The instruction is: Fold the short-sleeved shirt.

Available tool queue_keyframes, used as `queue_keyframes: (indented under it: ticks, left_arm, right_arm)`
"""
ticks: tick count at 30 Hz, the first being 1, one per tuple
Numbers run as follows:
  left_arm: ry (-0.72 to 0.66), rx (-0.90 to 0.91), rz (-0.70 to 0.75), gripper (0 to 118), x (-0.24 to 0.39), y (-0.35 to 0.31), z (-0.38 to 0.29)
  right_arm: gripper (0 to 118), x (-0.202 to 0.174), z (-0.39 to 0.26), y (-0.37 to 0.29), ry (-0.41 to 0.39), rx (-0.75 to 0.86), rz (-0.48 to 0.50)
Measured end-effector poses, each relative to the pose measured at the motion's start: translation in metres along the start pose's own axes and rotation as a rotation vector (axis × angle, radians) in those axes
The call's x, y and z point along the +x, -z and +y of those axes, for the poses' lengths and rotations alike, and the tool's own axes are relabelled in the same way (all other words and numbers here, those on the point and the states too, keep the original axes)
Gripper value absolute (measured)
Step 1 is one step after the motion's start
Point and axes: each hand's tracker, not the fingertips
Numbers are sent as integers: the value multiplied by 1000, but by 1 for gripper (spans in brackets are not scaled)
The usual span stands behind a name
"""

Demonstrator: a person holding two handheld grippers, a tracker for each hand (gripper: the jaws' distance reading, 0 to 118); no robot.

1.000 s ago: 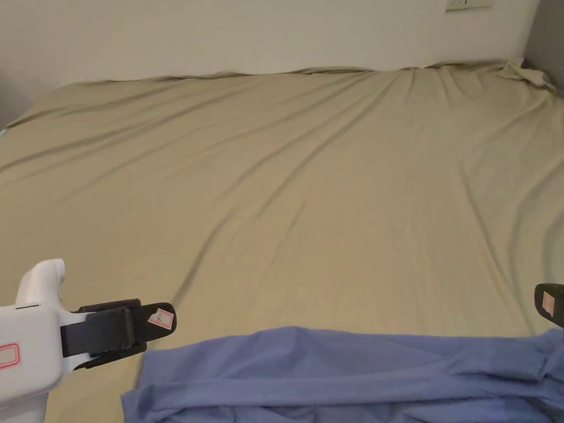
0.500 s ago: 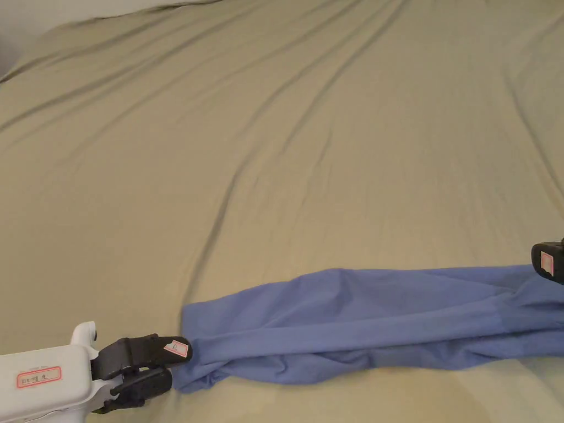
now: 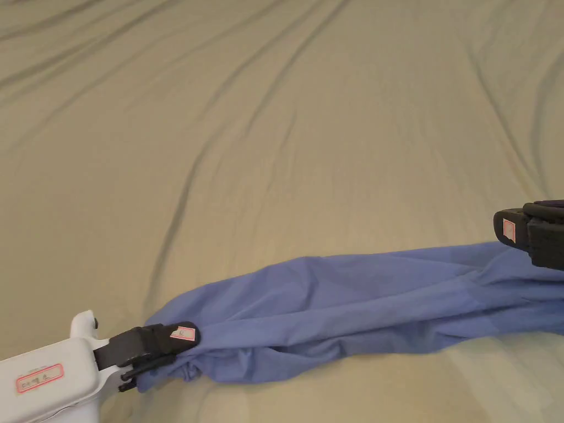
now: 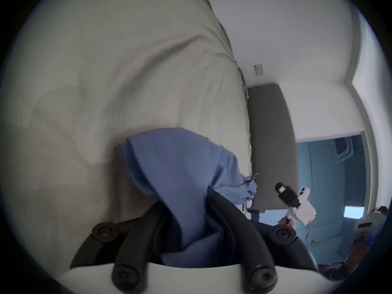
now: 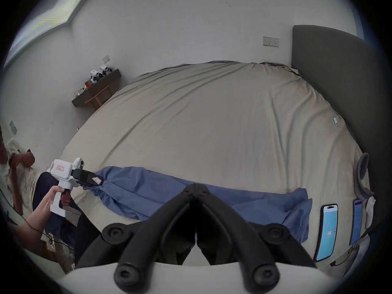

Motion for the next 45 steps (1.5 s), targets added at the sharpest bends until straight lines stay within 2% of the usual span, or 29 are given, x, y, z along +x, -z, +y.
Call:
queue_keyframes:
  ticks: [2, 4, 6, 8, 9, 13, 15, 19, 22, 26, 27, 28, 29, 30, 31, 33, 35, 36, 37, 38, 39, 40, 41, 43, 45]
  left_arm:
    - [-41, 71, -51, 13, -4, -24, 1]
    - [-32, 104, -18, 13, 2, -47, 7]
    - [33, 131, 111, 13, 11, -65, 12]
    - [42, 150, 177, 13, 22, -76, 17]
    - [76, 181, 270, 13, 39, -75, 16]
    - [450, 98, 665, 13, 126, -27, 1]
    - [592, 64, 752, 13, 160, 6, -11]
    - [764, -89, 649, 13, 204, 77, -36]
    - [755, -212, 546, 13, 209, 136, -48]
    - [659, -354, 487, 13, 192, 187, -53]
    - [620, -358, 477, 17, 189, 192, -53]
    - [592, -356, 454, 30, 184, 189, -50]
    - [558, -336, 419, 63, 182, 183, -48]
    - [542, -317, 375, 87, 187, 171, -48]
    - [547, -278, 333, 87, 193, 153, -47]
    - [560, -200, 347, 87, 202, 118, -40]
    - [607, -104, 429, 87, 216, 92, -39]
    - [629, -61, 515, 87, 218, 84, -36]
    - [650, -24, 609, 83, 218, 83, -34]
    - [697, 14, 664, 63, 217, 86, -36]
    - [799, 17, 703, 3, 220, 95, -41]
    - [840, -30, 736, 0, 216, 113, -41]
    - [824, -62, 775, 0, 211, 125, -43]
    - [808, -223, 763, 0, 196, 163, -50]
    - [844, -287, 745, 0, 194, 193, -73]
  right_arm:
    - [2, 5, -1, -2, 1, 1, -11]
    - [2, 12, -2, -7, 11, 8, -16]
    - [2, 18, -3, -10, 22, 16, -19]
    - [2, 23, -5, -13, 28, 22, -22]
    - [2, 26, -6, -14, 33, 25, -24]
    - [2, 37, -9, -18, 57, 33, -35]
    - [2, 41, -11, -23, 67, 42, -38]
    - [2, 52, -16, -31, 83, 50, -49]
    - [2, 61, -22, -35, 100, 52, -59]
    - [2, 71, -30, -38, 122, 43, -74]
    - [2, 74, -32, -38, 128, 38, -76]
    - [2, 77, -33, -38, 133, 32, -75]
    - [2, 78, -35, -37, 137, 29, -76]
    - [2, 79, -36, -36, 137, 24, -77]
    - [2, 80, -37, -35, 136, 19, -78]
    - [2, 81, -37, -34, 141, 14, -73]
    - [2, 80, -36, -32, 142, 14, -64]
    - [2, 78, -36, -30, 139, 17, -59]
    - [2, 76, -35, -30, 137, 19, -57]
    - [2, 75, -34, -29, 134, 22, -52]
    - [2, 73, -34, -29, 132, 24, -46]
    - [2, 71, -33, -28, 131, 25, -43]
    - [2, 70, -33, -28, 127, 25, -42]
    - [2, 68, -34, -29, 121, 22, -45]
    - [2, 68, -35, -29, 120, 18, -45]
